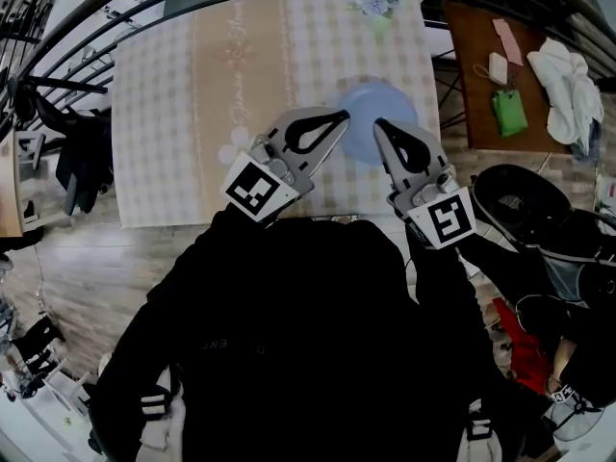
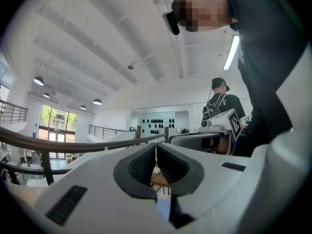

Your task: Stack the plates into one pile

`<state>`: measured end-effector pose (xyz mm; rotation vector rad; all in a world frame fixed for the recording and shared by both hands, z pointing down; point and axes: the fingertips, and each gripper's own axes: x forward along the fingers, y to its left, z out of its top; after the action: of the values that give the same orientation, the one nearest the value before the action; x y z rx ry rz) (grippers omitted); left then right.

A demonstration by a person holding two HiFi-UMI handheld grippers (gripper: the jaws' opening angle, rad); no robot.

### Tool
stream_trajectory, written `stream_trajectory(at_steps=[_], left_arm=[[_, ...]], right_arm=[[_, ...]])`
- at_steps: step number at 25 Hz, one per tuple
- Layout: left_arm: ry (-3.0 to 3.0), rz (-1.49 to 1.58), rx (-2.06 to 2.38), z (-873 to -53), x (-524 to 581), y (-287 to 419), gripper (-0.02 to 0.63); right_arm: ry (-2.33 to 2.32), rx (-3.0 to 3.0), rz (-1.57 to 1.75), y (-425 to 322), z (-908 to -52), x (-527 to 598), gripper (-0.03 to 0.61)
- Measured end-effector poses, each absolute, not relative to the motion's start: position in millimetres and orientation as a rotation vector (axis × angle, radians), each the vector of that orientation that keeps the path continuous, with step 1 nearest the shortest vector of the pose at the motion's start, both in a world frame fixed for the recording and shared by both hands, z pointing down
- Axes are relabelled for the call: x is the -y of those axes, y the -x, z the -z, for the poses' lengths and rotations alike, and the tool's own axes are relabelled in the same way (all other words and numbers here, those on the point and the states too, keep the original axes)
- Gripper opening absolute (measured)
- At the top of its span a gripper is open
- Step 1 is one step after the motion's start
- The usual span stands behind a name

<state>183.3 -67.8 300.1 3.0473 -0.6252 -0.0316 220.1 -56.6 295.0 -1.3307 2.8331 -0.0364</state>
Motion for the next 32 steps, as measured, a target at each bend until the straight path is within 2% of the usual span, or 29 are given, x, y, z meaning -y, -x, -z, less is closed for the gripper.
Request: stream_trajectory(at_steps=[32], left_arm=[[-3.040,0.009,0.639,-300.5,71.0,-180.9,0.021]], right_arm=[[1.317,-2.857,0.085,-218.0,-299.3,60.4,0.005]])
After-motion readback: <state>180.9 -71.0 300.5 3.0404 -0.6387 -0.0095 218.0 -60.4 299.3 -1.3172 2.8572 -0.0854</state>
